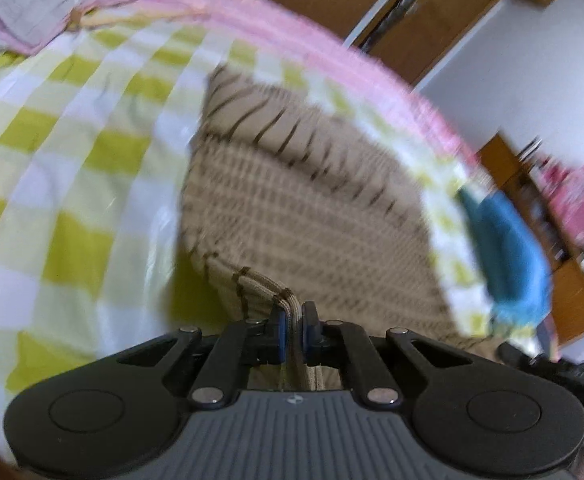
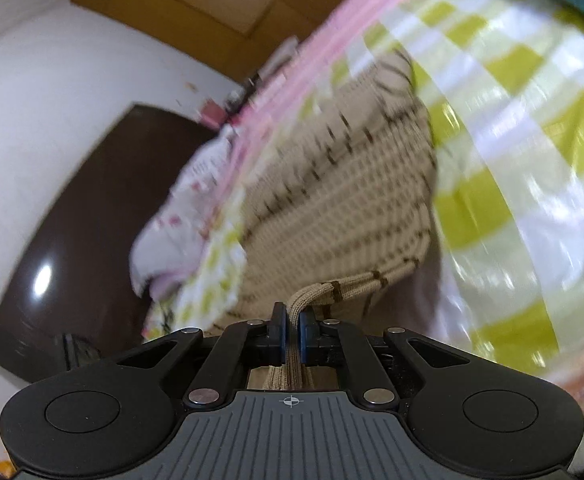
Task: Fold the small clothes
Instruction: 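Grasp the sweater hem with both grippers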
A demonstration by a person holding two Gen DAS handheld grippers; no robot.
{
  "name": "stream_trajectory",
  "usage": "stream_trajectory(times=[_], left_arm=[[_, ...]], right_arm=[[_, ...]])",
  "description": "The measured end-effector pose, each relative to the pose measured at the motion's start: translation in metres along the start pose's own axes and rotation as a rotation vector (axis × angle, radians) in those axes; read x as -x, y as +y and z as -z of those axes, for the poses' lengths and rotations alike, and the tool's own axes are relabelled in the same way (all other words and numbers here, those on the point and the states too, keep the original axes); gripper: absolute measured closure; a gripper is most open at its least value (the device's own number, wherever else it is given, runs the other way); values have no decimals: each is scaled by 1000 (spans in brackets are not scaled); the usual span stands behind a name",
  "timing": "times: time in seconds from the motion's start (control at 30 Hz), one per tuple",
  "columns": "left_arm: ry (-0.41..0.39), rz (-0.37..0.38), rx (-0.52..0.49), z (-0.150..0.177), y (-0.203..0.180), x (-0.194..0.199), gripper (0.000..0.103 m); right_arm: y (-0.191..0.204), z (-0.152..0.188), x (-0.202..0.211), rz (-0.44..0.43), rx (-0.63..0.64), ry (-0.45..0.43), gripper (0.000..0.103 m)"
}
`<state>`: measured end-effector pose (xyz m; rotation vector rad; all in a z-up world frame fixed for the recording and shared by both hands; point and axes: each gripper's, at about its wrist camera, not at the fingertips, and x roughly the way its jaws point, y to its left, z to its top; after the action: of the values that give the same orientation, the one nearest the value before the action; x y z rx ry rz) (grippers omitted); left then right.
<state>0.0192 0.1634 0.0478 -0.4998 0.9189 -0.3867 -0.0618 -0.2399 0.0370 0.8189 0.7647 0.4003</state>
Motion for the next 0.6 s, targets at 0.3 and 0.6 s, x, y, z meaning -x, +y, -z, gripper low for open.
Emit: stream_trajectory(times=[0.3,0.6], left_arm=[[-180,144,93,-45,-5,-7,90],[-250,125,150,-81,6,-24,90]], right_arm=[[11,-45,1,-70,-44,-184,96],[5,-90,-22,-59,-106,-280,96]])
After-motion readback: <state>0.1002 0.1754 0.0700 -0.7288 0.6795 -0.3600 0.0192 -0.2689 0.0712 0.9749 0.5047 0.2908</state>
